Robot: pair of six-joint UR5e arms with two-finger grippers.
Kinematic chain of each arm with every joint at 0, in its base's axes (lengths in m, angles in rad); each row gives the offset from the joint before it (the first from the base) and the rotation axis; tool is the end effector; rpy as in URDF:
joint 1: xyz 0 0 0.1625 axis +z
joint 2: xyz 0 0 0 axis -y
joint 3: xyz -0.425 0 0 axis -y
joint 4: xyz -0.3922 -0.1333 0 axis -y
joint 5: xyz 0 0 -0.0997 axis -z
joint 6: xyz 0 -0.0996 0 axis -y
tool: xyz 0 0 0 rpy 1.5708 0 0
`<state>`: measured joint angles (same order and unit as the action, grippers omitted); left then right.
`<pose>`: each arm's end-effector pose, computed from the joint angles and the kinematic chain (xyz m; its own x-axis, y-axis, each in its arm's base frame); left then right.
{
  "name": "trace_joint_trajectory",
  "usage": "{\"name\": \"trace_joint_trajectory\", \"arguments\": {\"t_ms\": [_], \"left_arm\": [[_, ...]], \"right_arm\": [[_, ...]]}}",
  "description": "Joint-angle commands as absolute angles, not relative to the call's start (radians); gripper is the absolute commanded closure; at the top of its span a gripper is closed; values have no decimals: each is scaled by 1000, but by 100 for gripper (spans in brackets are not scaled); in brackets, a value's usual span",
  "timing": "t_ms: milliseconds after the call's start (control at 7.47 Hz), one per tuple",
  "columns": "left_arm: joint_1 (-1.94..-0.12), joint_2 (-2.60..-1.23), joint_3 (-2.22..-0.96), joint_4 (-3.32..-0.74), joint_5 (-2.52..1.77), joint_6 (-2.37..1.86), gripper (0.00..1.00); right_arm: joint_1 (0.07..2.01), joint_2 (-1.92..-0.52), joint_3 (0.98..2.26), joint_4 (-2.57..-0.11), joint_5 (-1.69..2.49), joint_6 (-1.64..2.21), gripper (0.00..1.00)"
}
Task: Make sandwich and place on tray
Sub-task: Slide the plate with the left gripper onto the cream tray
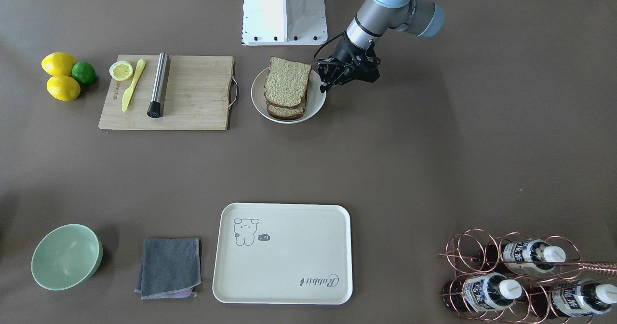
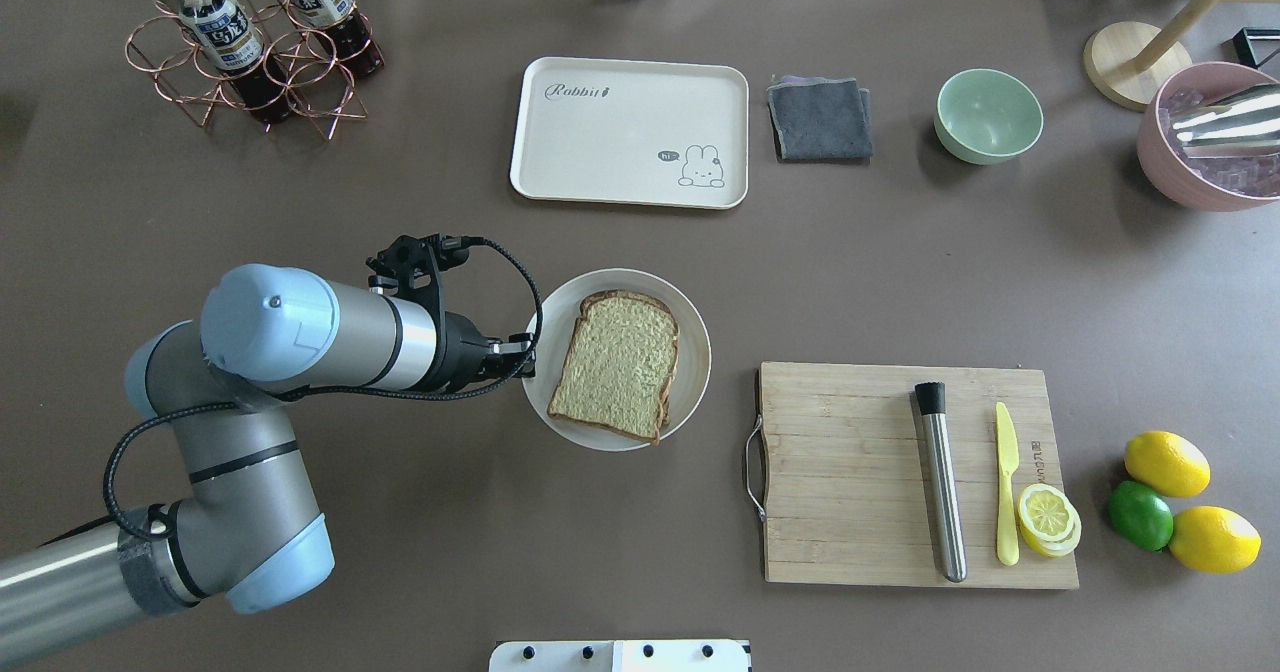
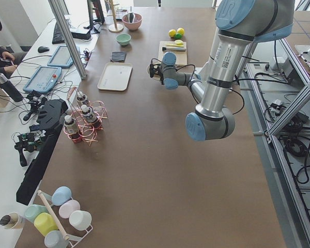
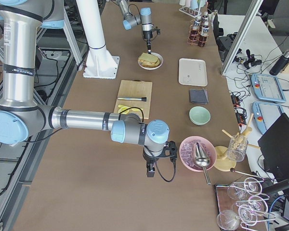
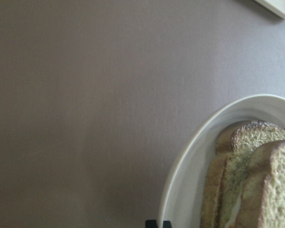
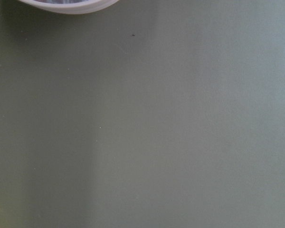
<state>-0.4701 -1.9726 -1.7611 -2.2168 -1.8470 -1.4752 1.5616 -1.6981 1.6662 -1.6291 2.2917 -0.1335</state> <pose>0.5000 -0.3731 0.2718 0.3095 -0.0542 -0.9494 0.1773 0.9842 0.0016 0.0636 -0.4312 0.6801 0.7438 -0.0805 0.6635 0.1091 0.9940 -0.0018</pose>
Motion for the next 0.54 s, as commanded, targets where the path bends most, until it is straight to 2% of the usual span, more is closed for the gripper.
{"name": "trace_joint_trajectory", "arguments": {"t_ms": [0, 402], "left_arm": [[-596, -2119, -1630, -2148, -1916, -1410, 100], [-696, -2372, -1316, -2145, -1988, -1362, 100]], "right_arm": [[1562, -1698, 1664, -1629, 2292, -130, 0], [1560, -1700, 1661, -1631, 2293, -130, 0]]}}
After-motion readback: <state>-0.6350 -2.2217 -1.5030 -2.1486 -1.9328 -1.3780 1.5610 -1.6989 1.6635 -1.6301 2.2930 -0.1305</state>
